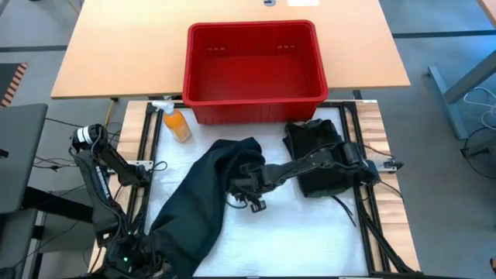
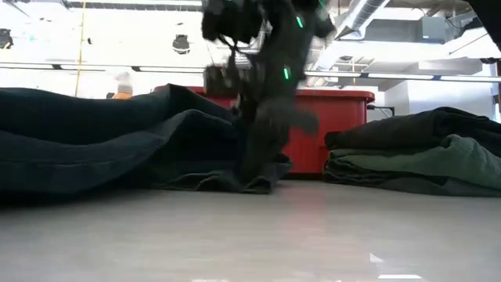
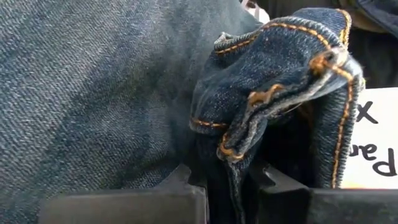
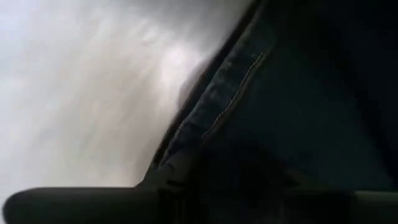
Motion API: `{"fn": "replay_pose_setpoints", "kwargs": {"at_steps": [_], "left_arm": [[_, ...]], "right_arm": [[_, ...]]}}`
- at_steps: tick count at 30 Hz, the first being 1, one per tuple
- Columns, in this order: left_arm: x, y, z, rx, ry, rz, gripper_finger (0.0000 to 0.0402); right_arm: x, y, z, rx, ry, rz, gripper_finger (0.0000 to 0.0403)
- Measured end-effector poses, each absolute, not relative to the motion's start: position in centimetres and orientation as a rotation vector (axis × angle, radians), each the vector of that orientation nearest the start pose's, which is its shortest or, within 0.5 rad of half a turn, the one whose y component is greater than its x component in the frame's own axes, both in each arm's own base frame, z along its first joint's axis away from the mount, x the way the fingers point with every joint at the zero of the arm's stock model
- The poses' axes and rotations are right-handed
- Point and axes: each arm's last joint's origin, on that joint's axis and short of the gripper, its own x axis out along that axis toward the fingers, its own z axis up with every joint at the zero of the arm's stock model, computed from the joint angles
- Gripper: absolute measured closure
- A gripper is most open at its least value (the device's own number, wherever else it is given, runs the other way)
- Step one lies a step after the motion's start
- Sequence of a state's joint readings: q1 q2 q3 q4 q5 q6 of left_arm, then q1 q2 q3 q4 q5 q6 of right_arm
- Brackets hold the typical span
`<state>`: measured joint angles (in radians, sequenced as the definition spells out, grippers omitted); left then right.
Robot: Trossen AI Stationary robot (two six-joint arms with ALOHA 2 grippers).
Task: Fold laundry
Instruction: Fold the dark blue jeans
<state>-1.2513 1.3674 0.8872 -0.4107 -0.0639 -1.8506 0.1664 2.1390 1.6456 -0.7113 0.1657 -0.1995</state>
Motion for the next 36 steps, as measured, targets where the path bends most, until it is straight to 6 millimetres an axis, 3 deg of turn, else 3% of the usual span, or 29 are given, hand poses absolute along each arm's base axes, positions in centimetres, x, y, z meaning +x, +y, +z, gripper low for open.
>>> {"fn": "replay_pose_setpoints", "kwargs": {"at_steps": [3, 6, 9, 12, 16, 20, 23, 30, 36], "left_arm": [[8.6, -25.9, 22.7, -0.995, 1.369, -0.07, 0.0384], [8.6, -25.9, 22.7, -1.004, 1.368, -0.069, 0.0384], [8.7, -25.9, 22.8, -1.015, 1.381, -0.066, 0.0384], [8.7, -25.9, 22.7, -1.029, 1.387, -0.056, 0.0384], [8.7, -25.9, 22.8, -1.052, 1.383, -0.04, 0.0384], [8.7, -25.9, 22.8, -1.058, 1.384, -0.037, 0.0384], [8.8, -25.9, 22.8, -1.059, 1.383, -0.037, 0.0384], [10.0, -25.5, 22.8, -1.107, 1.416, 0.001, 0.036], [11.7, -24.6, 22.9, -1.092, 1.494, -0.037, 0.0295]], "right_arm": [[42.6, 5.9, 14.7, -0.374, 1.016, 0.02, 0.0285], [41.8, 5.8, 13.0, -0.371, 0.735, -0.127, 0.0309], [41.0, 6.3, 11.7, -0.378, 0.472, -0.228, 0.0334], [40.5, 7.1, 11.3, -0.376, 0.352, -0.223, 0.0355], [39.9, 8.3, 11.8, -0.426, 0.385, -0.229, 0.038], [40.0, 8.8, 14.4, -0.472, 0.328, -0.291, 0.0389], [40.7, 6.9, 14.9, -0.462, 0.333, -0.305, 0.0383], [41.0, 0.2, 13.5, -0.327, 0.478, -0.351, 0.0385], [40.3, -0.9, 12.3, -0.346, 0.634, -0.366, 0.0386]]}}
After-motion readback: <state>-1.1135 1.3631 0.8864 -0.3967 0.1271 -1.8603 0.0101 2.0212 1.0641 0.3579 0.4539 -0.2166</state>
